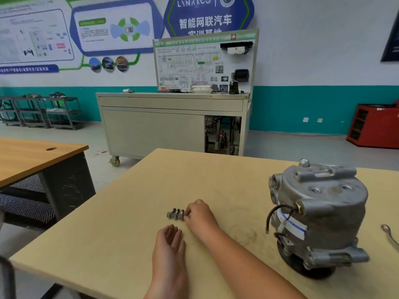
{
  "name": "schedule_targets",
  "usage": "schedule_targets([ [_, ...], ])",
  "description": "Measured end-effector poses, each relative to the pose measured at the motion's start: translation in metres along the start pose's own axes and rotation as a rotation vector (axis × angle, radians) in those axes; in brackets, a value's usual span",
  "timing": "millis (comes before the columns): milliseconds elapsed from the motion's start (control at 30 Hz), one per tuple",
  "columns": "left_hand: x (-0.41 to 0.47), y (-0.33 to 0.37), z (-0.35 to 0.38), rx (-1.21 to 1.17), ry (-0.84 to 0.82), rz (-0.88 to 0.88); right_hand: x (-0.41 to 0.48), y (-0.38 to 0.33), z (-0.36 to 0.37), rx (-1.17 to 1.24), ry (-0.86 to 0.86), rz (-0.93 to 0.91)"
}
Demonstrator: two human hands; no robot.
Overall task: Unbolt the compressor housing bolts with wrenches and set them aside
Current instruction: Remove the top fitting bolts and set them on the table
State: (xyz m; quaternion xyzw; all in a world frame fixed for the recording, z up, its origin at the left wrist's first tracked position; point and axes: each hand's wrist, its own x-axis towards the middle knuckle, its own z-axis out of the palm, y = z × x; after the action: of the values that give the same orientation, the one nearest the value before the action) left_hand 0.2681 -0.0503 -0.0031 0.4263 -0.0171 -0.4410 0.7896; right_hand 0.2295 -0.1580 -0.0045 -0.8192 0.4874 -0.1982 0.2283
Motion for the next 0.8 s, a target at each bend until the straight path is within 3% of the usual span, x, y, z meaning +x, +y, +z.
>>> schedule_targets([
  [267, 0.013, 0.000, 0.008, 0.058, -0.004, 0.006, -0.007, 0.016, -0.001, 0.119, 0.033, -0.091],
  [367, 0.029, 0.005, 0.004, 0.164, 0.049, 0.108, -0.007, 0.016, 0.004, 0.176, 0.043, -0.127],
  [500, 0.071, 0.030, -0.005, 0.844, -0.016, 0.493, -0.007, 0.015, 0.012, 0.150, 0.013, -0.127],
  [567, 0.085, 0.034, -0.002, 1.139, -0.113, 0.576, -0.005, 0.017, 0.012, 0.111, -0.004, -0.133],
  [667, 0.092, 0.027, 0.000, 1.366, -0.203, 0.613, 0.000, 0.015, 0.012, 0.045, -0.022, -0.149],
  [800, 0.096, 0.021, -0.002, 1.450, -0.214, 0.655, 0.004, 0.009, 0.017, -0.037, -0.020, -0.178],
])
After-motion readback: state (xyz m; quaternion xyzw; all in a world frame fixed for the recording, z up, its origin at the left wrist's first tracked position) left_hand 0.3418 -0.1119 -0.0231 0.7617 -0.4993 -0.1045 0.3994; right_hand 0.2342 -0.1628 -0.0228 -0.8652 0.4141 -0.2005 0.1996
